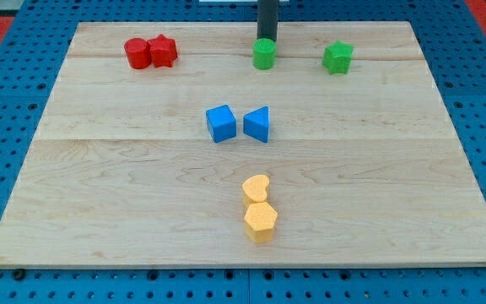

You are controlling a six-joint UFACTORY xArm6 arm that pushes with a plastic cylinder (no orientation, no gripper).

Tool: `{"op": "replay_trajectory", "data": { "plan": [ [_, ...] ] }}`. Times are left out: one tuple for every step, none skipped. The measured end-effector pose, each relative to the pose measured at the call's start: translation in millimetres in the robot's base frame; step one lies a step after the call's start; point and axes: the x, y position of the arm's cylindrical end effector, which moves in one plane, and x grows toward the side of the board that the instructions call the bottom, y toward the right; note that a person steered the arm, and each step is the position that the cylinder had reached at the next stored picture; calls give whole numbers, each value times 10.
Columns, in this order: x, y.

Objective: Slightly move the red star to the right

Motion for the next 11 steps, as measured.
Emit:
{"op": "replay_trajectory", "data": {
  "plan": [
    [41,0],
    [82,1],
    [-87,-307],
    [-145,-878],
    [-146,-1497],
    [-146,-2102],
    [-124,-2484],
    [-76,-2159],
    [-67,-1890],
    [-51,-1785],
    [-37,-1421]
  ]
}}
